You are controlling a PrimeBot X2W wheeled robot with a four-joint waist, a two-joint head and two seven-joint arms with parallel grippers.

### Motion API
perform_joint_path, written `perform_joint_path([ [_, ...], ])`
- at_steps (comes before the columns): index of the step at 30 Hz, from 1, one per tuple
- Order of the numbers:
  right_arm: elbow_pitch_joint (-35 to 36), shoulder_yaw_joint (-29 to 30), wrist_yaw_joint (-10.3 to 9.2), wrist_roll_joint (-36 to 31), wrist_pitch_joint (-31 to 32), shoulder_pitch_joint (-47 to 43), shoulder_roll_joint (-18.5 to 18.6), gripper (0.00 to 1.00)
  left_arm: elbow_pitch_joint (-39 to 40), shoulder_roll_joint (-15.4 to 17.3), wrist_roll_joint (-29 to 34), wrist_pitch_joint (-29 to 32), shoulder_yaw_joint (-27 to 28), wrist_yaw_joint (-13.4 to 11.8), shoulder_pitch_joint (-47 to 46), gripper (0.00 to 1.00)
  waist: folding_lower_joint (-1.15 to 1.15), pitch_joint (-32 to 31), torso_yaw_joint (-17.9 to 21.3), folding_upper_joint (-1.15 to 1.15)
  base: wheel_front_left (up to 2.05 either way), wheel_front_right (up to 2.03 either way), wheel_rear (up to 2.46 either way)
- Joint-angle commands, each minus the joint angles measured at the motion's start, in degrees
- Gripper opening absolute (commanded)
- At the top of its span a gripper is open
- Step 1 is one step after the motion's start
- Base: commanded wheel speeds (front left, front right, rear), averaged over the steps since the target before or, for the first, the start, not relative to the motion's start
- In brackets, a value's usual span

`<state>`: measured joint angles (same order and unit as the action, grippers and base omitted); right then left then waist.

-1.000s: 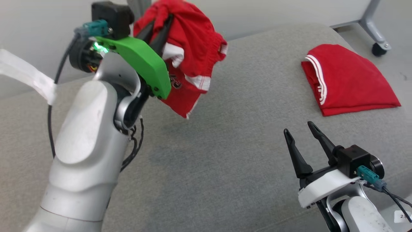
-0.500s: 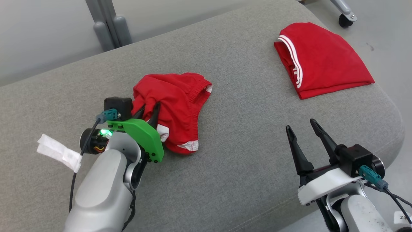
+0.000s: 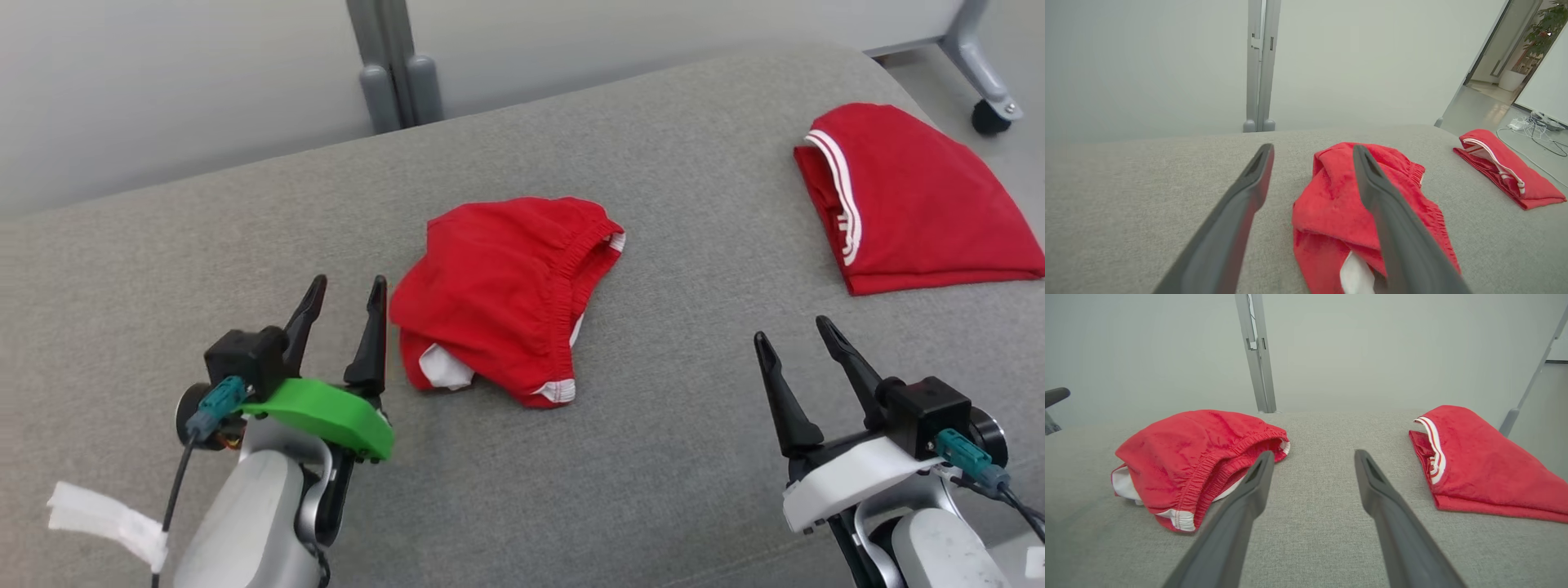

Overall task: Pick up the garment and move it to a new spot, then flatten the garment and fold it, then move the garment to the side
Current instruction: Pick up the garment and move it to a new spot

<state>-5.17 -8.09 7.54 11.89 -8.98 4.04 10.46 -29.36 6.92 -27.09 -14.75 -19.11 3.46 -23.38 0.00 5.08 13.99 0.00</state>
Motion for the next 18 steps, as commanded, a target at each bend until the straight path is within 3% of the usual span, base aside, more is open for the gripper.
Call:
perform_joint_path([
  [1, 0.22, 0.29, -0.11, -0.02, 0.19, -0.93, 0.29, 1.00, 1.41, 0.84, 0.06, -0.40, 0.99, -0.10, 2.46, 1.00, 0.00, -3.43, -5.08, 0.00, 0.00, 0.00, 0.00],
  [8, 0.62, 1.24, -0.11, 0.11, 0.93, -2.59, 0.06, 1.00, 13.89, 0.31, 2.78, -0.41, 9.43, -0.44, 13.01, 1.00, 0.00, -5.17, -9.67, 0.00, 0.00, 0.00, 0.00],
  [18, -0.88, 4.30, -0.11, 0.64, 0.70, -4.74, -0.28, 1.00, 19.10, -1.15, 6.37, -0.42, 14.37, 1.99, 22.16, 1.00, 0.00, -6.84, -13.51, 0.00, 0.00, 0.00, 0.00],
])
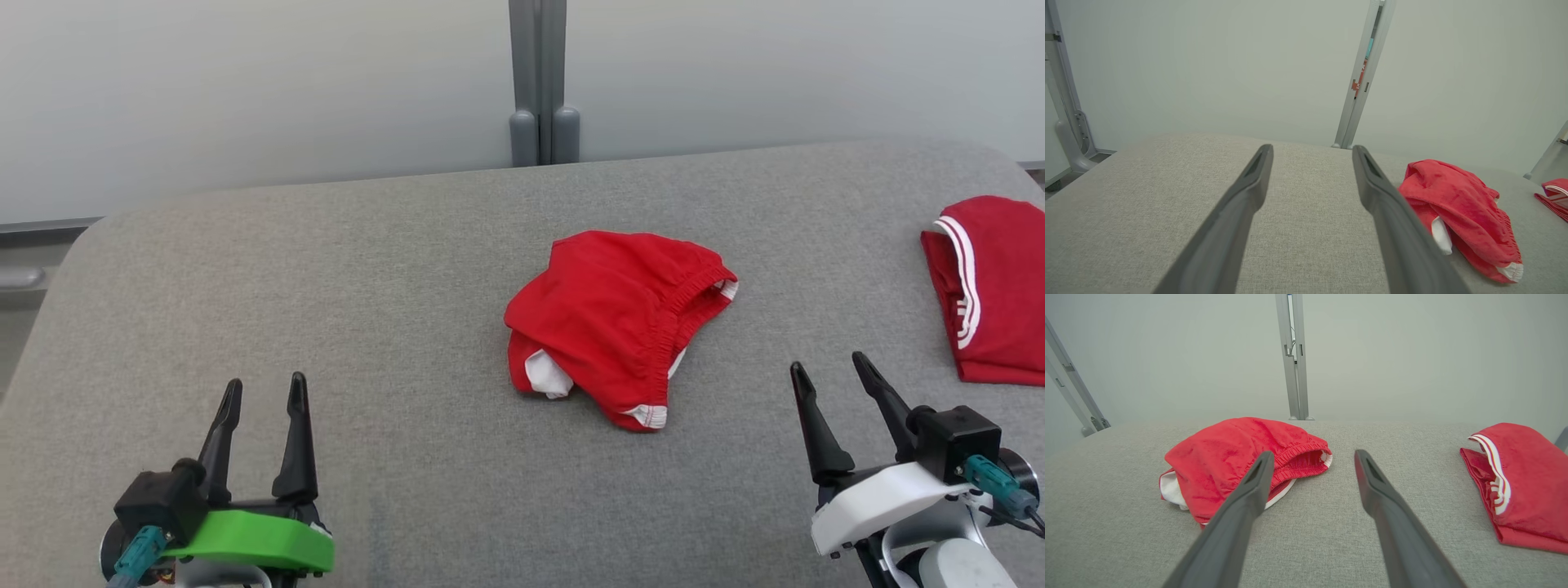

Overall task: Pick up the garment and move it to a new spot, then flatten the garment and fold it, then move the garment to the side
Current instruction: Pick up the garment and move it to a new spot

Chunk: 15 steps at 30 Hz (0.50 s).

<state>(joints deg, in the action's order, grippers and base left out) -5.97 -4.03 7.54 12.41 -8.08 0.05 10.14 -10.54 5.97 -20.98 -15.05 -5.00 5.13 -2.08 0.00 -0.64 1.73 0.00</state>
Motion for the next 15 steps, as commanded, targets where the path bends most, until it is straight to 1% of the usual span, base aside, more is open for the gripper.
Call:
perform_joint_path([
  [1, -0.27, 0.65, -0.11, 0.11, -0.23, -1.06, -0.06, 1.00, 0.41, -0.24, 0.54, -0.12, 0.59, 0.47, 1.53, 1.00, 0.00, -1.26, -1.52, 0.00, 0.00, 0.00, 0.00],
  [6, -0.91, 1.61, -0.11, -0.02, -0.16, -1.58, -0.61, 1.00, 0.49, -0.58, 1.29, -0.13, 2.13, 1.03, 3.82, 1.00, 0.00, -1.57, -2.12, 0.00, 0.00, 0.00, 0.00],
  [15, -2.17, 2.04, -0.11, -0.33, -0.19, -2.16, -1.53, 1.00, 0.49, -1.44, 2.16, -0.13, 2.88, 1.68, 5.94, 1.00, 0.00, -1.59, -2.24, 0.00, 0.00, 0.00, 0.00],
])
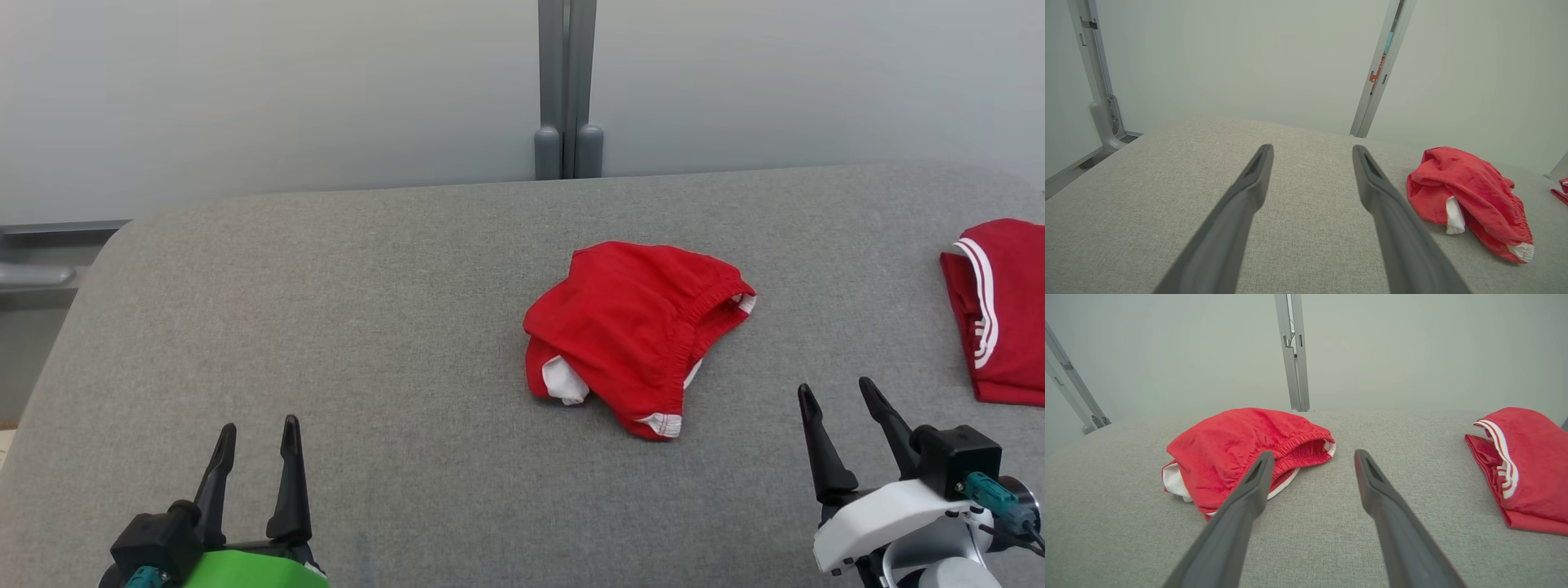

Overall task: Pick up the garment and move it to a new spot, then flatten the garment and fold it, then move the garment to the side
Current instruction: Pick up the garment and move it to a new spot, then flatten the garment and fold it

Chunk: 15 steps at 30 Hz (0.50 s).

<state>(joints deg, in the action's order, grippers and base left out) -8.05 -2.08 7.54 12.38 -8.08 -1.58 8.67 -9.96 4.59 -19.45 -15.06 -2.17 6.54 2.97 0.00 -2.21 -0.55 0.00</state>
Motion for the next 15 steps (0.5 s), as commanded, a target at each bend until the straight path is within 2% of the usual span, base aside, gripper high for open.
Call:
perform_joint_path([
  [1, -0.17, 0.01, -0.11, -0.29, -0.19, -0.53, -0.14, 1.00, -0.19, -0.14, 0.65, -0.12, 0.15, 0.29, 0.93, 1.00, 0.00, -0.06, 0.07, 0.00, 0.00, 0.00, 0.00],
  [15, -0.36, -0.69, -0.11, 0.00, -0.61, -0.47, -0.54, 1.00, -1.58, -0.33, 0.75, -0.12, 0.05, 0.81, -0.13, 1.00, 0.00, 0.08, 0.30, 0.00, 0.00, 0.00, 0.00],
])
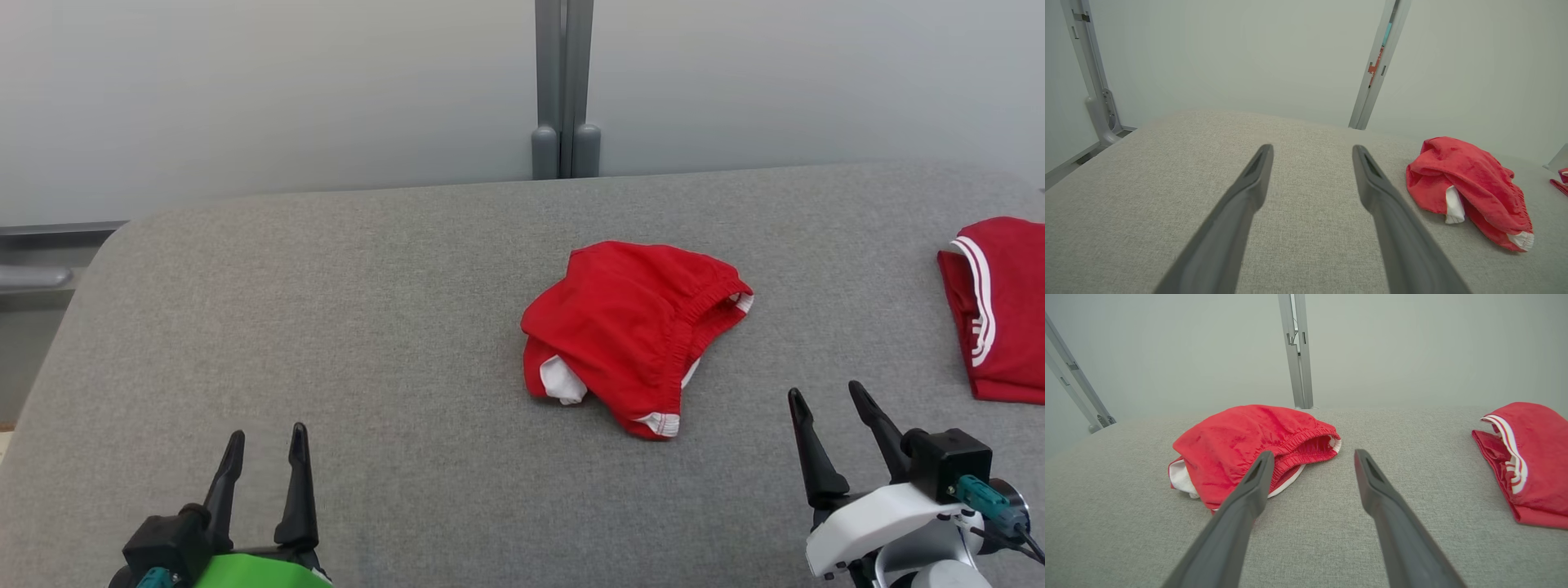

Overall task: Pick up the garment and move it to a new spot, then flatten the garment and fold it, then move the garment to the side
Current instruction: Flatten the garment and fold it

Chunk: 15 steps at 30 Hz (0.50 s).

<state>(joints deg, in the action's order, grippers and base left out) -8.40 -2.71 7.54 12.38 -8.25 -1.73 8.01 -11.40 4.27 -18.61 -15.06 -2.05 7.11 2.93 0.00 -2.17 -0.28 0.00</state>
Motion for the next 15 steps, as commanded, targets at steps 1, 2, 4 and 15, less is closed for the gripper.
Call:
perform_joint_path([
  [1, -0.05, 0.05, -0.11, 0.23, -0.42, -0.30, 0.12, 1.00, -0.53, 0.30, -0.04, -0.12, -0.60, 0.29, -0.47, 1.00, 0.00, 0.15, 0.10, 0.00, 0.00, 0.00, 0.00],
  [2, -0.11, 0.05, -0.11, 0.40, -0.41, -0.27, 0.14, 1.00, -1.17, 0.78, -0.07, -0.12, -1.22, 0.34, -1.08, 1.00, 0.00, 0.25, 0.20, 0.00, 0.00, 0.00, 0.00],
  [4, -0.14, -0.32, -0.11, 0.45, -0.22, -0.13, 0.30, 1.00, -2.02, 1.59, -0.32, -0.12, -2.79, 0.31, -2.60, 1.00, 0.00, 0.41, 0.64, 0.00, 0.00, 0.00, 0.00],
  [15, -0.02, -1.68, -0.11, 0.88, 0.20, 1.63, 0.86, 1.00, -6.13, 2.96, -4.61, 5.27, -16.35, 0.38, -14.20, 1.00, 0.00, 2.83, 7.71, 0.00, 0.00, 0.00, 0.00],
])
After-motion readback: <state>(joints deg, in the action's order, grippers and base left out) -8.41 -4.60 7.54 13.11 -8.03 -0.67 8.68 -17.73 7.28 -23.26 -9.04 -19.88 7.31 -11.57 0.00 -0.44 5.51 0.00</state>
